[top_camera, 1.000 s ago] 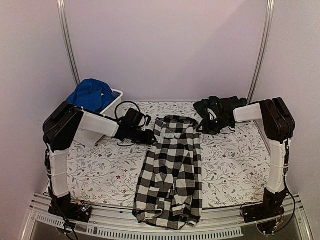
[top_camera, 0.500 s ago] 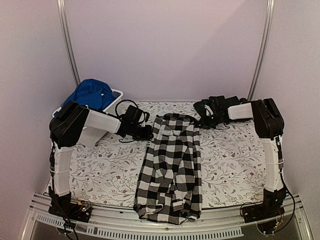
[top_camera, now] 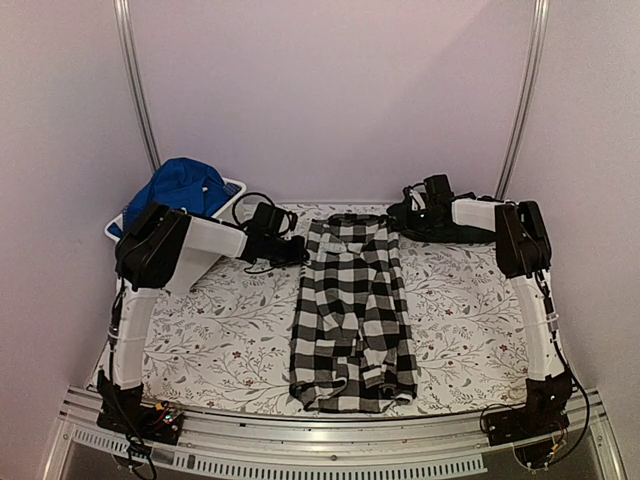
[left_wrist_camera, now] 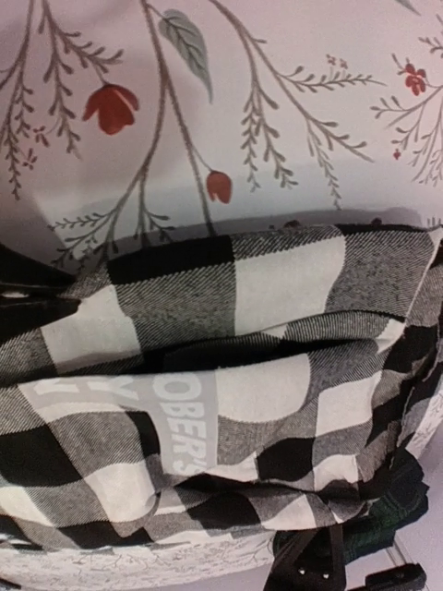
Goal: Fold and stack the mixed laundry pile
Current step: Move the rectangle-folded shirt to the center of the board, then smooth out the rectangle-folded shirt at the center of the board, then pick up the rectangle-folded shorts from the center of the board.
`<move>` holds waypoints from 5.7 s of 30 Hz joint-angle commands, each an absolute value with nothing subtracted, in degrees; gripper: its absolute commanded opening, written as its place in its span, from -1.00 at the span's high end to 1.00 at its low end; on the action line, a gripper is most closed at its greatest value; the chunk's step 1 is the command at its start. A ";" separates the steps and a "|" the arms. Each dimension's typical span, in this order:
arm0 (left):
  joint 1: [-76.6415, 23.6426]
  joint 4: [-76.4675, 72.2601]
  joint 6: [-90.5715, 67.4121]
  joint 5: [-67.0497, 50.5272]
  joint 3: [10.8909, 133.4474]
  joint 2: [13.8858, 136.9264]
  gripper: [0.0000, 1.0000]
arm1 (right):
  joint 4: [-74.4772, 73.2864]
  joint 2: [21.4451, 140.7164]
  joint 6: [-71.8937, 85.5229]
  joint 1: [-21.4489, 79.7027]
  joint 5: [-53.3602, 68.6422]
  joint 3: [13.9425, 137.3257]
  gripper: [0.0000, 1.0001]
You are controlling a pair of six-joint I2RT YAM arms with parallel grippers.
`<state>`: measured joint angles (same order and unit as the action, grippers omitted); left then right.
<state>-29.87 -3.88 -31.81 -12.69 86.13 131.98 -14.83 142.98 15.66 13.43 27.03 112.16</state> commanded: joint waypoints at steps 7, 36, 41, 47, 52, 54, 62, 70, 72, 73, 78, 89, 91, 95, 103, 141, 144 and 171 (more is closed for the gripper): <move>-27.33 -1.10 -29.16 -11.97 90.88 130.19 0.27 | -19.25 142.58 13.93 12.61 26.13 117.14 0.02; -56.93 -11.70 -47.32 -17.35 27.45 82.89 -0.04 | -7.70 75.46 27.33 29.67 39.13 25.22 0.08; -60.08 -10.87 -47.29 -14.22 29.94 85.33 0.00 | -3.24 75.13 29.74 31.11 39.26 21.72 0.10; -65.32 6.55 -38.64 -0.72 41.09 87.36 0.10 | -0.44 78.05 30.56 31.97 40.50 21.53 0.11; -67.79 15.98 -31.00 3.98 49.51 93.90 0.10 | -0.95 79.09 29.59 31.99 40.53 22.22 0.11; -68.96 18.30 -28.99 5.13 51.96 96.73 0.08 | -1.05 79.10 29.38 31.99 40.53 22.42 0.11; -72.19 23.12 -25.18 10.78 56.64 102.74 0.09 | -0.44 79.58 29.71 31.99 40.68 22.00 0.11; -74.51 21.39 -21.60 9.79 58.07 101.98 0.03 | 1.49 81.84 29.72 31.99 41.71 22.05 0.12; -75.15 21.21 -20.49 9.61 58.86 102.77 -0.04 | 1.56 82.13 29.50 31.99 41.79 22.19 0.12; -75.29 21.23 -20.00 9.69 59.29 103.26 -0.05 | 1.57 82.23 29.41 31.99 41.79 22.23 0.12; -75.32 22.60 -18.51 13.04 61.35 105.82 -0.02 | 1.54 82.32 29.35 32.01 41.71 22.24 0.12; -75.33 21.80 -16.64 14.65 62.12 103.37 0.51 | 1.47 83.20 28.84 31.99 42.03 22.32 0.13; -75.36 21.09 -16.30 14.12 62.01 102.81 0.68 | 1.66 83.40 28.83 31.99 42.24 22.34 0.13; -75.36 20.39 -15.46 13.44 62.46 102.51 1.00 | 1.81 83.63 28.89 32.04 42.44 22.24 0.13; -75.82 14.17 -11.87 8.24 62.87 100.87 1.00 | 2.80 83.69 29.31 31.99 43.35 22.17 0.14; -65.48 -2.30 -45.83 -6.69 33.74 81.50 -0.06 | -2.62 74.51 30.87 31.17 45.50 19.81 -0.06; -64.33 -7.41 -49.24 -9.17 31.33 82.41 -0.07 | -2.08 76.74 30.33 30.41 44.57 19.71 -0.01; -62.93 -12.91 -43.03 -14.97 36.12 85.51 1.00 | 2.46 76.70 34.71 37.44 44.07 24.92 1.00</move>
